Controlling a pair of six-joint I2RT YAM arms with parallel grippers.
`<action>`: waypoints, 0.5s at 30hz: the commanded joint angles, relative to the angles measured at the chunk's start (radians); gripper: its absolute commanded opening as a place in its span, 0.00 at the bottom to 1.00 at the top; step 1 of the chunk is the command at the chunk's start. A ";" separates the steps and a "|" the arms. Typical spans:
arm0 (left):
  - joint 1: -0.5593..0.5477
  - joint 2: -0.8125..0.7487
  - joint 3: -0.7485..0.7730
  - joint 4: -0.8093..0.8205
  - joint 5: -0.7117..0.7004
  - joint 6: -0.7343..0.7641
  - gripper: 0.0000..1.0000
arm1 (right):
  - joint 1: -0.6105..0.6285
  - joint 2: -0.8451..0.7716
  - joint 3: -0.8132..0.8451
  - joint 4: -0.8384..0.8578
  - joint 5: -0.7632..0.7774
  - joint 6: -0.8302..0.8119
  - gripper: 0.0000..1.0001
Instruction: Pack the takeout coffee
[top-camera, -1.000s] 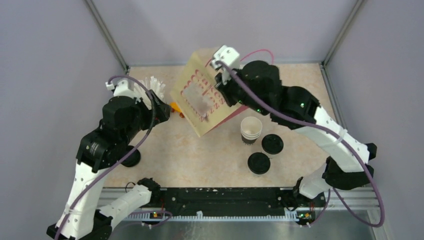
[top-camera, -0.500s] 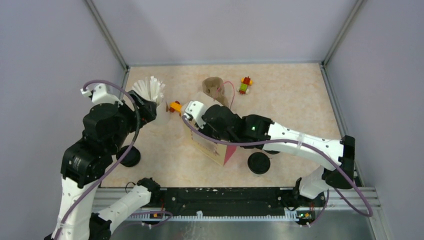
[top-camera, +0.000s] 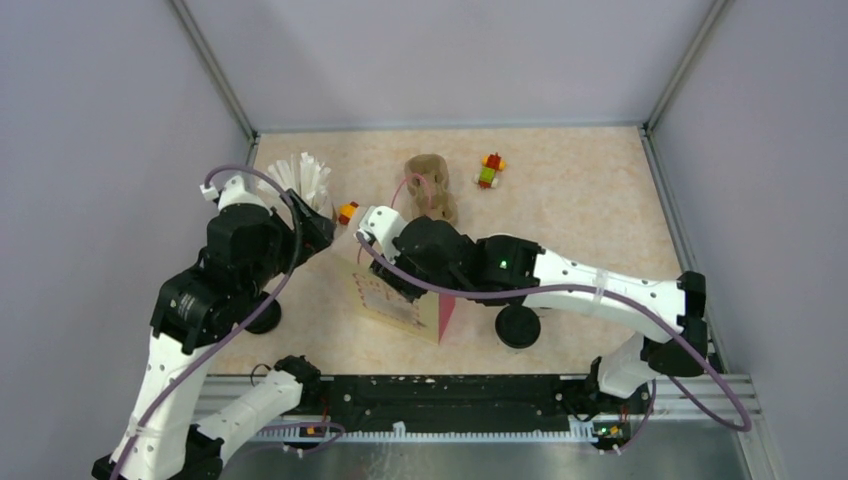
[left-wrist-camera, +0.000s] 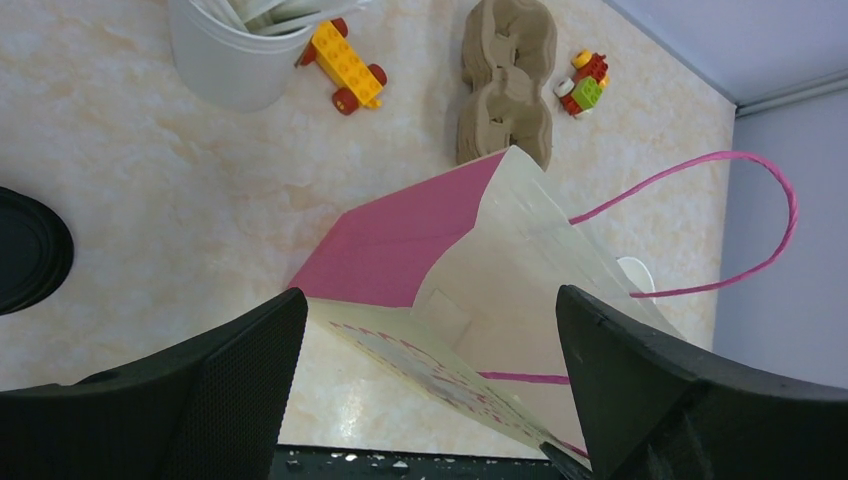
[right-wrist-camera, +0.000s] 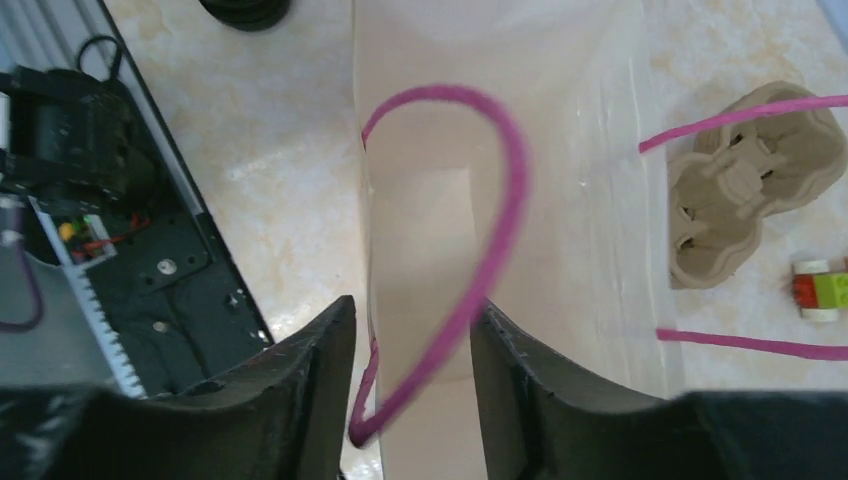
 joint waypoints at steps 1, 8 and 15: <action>-0.003 -0.004 -0.016 -0.012 0.060 -0.047 0.99 | 0.012 -0.026 0.152 -0.048 -0.030 0.075 0.48; -0.003 -0.026 -0.051 -0.039 0.137 -0.040 0.99 | 0.010 -0.095 0.262 -0.068 -0.028 0.212 0.53; -0.003 -0.056 -0.082 -0.062 0.180 -0.026 0.99 | -0.123 -0.104 0.310 -0.052 0.252 0.235 0.55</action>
